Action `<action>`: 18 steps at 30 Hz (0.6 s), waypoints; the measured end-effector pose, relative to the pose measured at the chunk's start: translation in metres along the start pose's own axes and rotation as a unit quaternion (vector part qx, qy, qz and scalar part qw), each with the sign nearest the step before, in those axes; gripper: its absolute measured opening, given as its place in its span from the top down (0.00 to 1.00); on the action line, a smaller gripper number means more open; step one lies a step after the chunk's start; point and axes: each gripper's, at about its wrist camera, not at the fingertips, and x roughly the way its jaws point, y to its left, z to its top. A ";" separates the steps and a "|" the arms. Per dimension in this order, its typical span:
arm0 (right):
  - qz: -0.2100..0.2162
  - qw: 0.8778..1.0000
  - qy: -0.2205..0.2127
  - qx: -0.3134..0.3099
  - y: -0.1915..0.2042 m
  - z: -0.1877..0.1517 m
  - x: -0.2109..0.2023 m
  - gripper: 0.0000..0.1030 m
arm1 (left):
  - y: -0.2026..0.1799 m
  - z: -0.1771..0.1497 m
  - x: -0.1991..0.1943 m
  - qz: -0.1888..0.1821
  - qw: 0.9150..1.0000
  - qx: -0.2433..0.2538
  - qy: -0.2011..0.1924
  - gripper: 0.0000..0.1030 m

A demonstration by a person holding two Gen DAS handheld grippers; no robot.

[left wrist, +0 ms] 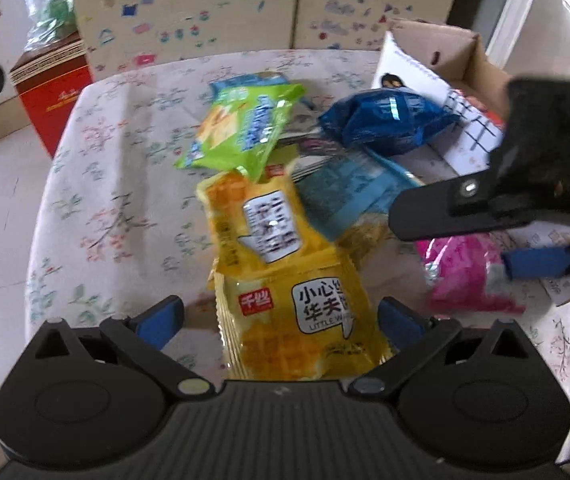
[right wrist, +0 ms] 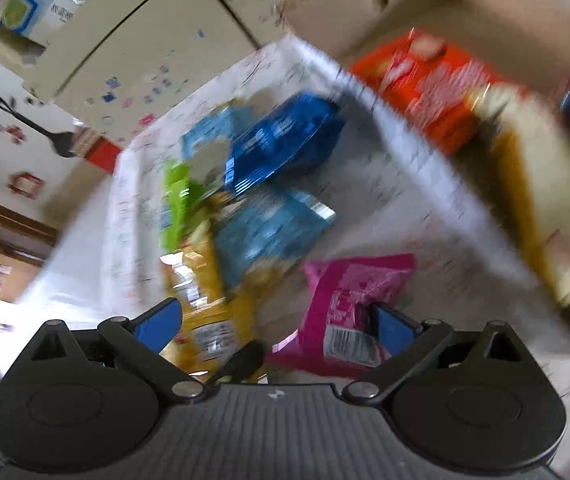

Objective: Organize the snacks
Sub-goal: 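Move the left tool to the yellow waffle bags while the right tool nears the pink bag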

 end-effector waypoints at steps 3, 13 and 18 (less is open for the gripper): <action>-0.013 1.000 -0.018 -0.019 0.007 -0.001 -0.006 0.00 | 0.009 -0.001 -0.001 0.009 1.000 -0.008 0.003 0.01; -0.084 0.996 -0.012 -0.038 0.009 -0.007 0.010 0.00 | 0.009 -0.002 -0.001 0.028 0.999 0.018 0.014 0.00; -0.117 0.992 -0.010 -0.037 0.009 -0.009 0.022 0.00 | 0.009 -0.005 -0.001 0.031 0.999 0.013 0.004 0.00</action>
